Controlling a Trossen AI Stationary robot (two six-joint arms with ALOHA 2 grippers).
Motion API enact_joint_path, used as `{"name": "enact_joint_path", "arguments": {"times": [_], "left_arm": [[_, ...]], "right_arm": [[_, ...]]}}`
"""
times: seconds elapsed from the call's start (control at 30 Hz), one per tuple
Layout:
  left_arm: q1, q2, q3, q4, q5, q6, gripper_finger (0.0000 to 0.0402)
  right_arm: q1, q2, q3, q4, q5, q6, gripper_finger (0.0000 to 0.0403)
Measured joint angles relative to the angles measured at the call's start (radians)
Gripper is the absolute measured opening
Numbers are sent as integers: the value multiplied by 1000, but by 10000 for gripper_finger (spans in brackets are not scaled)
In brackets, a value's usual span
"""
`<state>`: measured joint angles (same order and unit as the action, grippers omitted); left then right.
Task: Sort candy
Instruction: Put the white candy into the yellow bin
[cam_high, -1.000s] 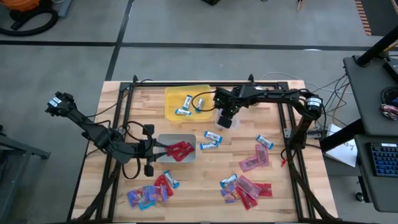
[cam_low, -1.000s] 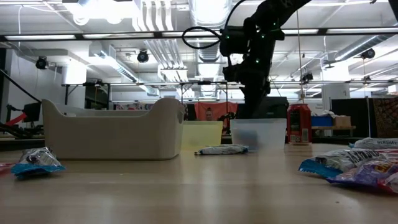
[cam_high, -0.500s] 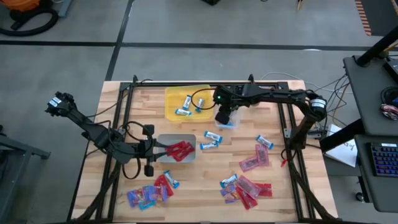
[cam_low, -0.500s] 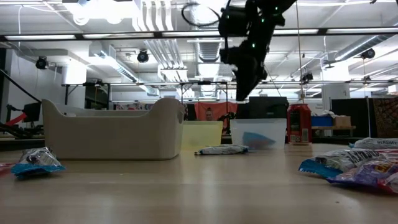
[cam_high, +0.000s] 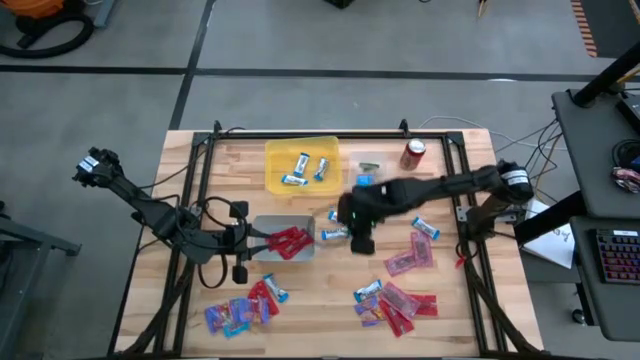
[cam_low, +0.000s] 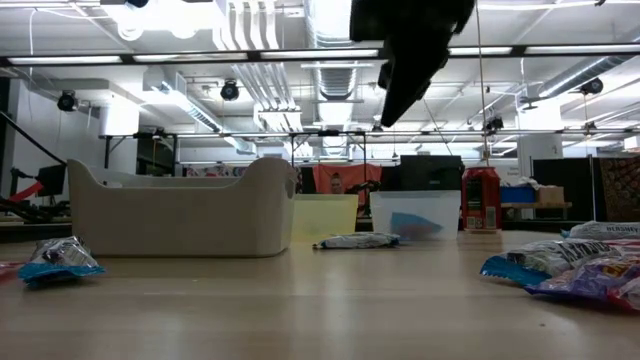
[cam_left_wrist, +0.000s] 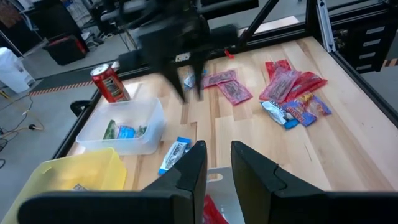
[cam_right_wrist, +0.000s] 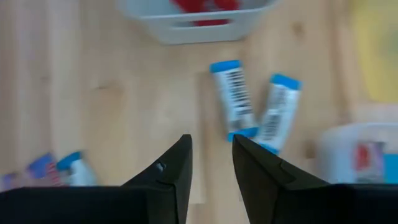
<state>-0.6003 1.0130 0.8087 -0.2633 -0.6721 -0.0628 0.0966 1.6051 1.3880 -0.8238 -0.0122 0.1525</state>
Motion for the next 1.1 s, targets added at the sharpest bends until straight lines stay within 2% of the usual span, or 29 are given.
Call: {"name": "enact_joint_path", "arguments": {"times": [0.23,0.43,0.77,1.1], "left_arm": [[0,0,-5,0,0,0,58],[0,0,-5,1,0,0,58],[0,0,-5,1,1,22,58],[0,0,-6,1,1,28,58]], "right_arm": [[179,0,-1,0,46,174,158],[315,48,-3,3,115,209,201],[429,172,-3,-34,109,382,196],[452,270,-9,-65,84,379,194]]}}
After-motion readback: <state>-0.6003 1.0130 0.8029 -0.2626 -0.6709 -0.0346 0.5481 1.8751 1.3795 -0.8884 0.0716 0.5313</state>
